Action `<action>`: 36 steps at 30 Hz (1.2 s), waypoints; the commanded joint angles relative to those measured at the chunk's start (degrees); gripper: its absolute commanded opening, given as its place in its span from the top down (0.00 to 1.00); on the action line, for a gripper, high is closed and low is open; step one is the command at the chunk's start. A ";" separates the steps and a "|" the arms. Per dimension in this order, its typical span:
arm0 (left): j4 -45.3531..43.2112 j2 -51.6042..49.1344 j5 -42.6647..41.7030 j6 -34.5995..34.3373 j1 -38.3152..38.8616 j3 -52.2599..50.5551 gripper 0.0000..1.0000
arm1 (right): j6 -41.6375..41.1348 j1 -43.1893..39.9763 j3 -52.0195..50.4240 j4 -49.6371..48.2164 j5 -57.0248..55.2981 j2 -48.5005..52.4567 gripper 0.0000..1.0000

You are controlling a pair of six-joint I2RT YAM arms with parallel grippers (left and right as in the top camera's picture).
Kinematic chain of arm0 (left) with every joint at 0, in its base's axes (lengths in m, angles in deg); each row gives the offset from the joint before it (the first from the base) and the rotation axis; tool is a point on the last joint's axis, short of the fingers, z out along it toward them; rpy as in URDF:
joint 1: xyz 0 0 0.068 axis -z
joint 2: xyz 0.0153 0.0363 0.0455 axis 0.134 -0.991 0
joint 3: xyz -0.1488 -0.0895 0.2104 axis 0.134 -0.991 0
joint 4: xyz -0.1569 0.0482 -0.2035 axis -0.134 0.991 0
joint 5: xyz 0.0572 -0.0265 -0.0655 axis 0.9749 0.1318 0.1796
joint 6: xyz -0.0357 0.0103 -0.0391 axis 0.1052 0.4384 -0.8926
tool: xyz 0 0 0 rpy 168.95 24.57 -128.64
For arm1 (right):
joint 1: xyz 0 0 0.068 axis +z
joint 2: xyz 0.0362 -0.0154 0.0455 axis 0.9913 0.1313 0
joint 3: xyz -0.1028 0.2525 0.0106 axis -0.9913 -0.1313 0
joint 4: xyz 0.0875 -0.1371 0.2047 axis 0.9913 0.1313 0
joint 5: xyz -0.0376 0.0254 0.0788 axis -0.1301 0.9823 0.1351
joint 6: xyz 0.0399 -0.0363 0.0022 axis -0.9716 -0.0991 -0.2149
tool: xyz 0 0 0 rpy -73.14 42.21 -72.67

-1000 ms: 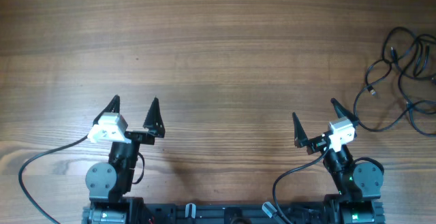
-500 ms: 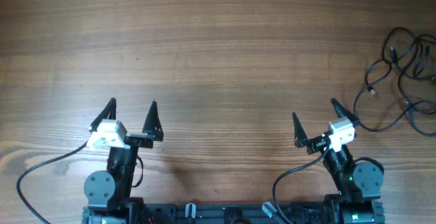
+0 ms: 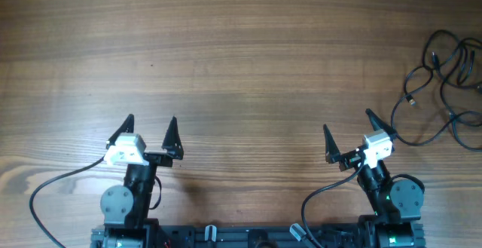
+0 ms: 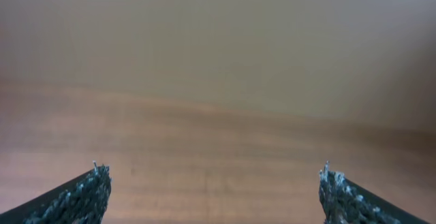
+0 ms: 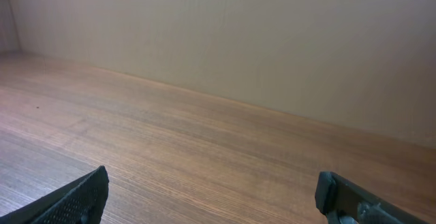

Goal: Untangle cables

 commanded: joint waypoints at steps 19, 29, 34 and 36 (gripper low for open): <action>6.01 0.63 0.15 -0.39 -0.33 -0.39 0.00 | -0.72 -0.24 -0.07 -0.09 0.72 -0.57 0.00; 6.01 0.63 0.15 -0.39 -0.33 -0.39 0.00 | -0.70 -0.24 -0.07 -0.09 0.70 -0.57 0.00; 6.01 0.63 0.13 -0.39 -0.33 -0.39 0.00 | -0.70 -0.24 -0.07 -0.09 0.72 -0.57 0.00; 6.01 0.63 0.15 -0.39 -0.33 -0.39 0.00 | -0.70 -0.24 -0.07 -0.09 0.72 -0.57 0.00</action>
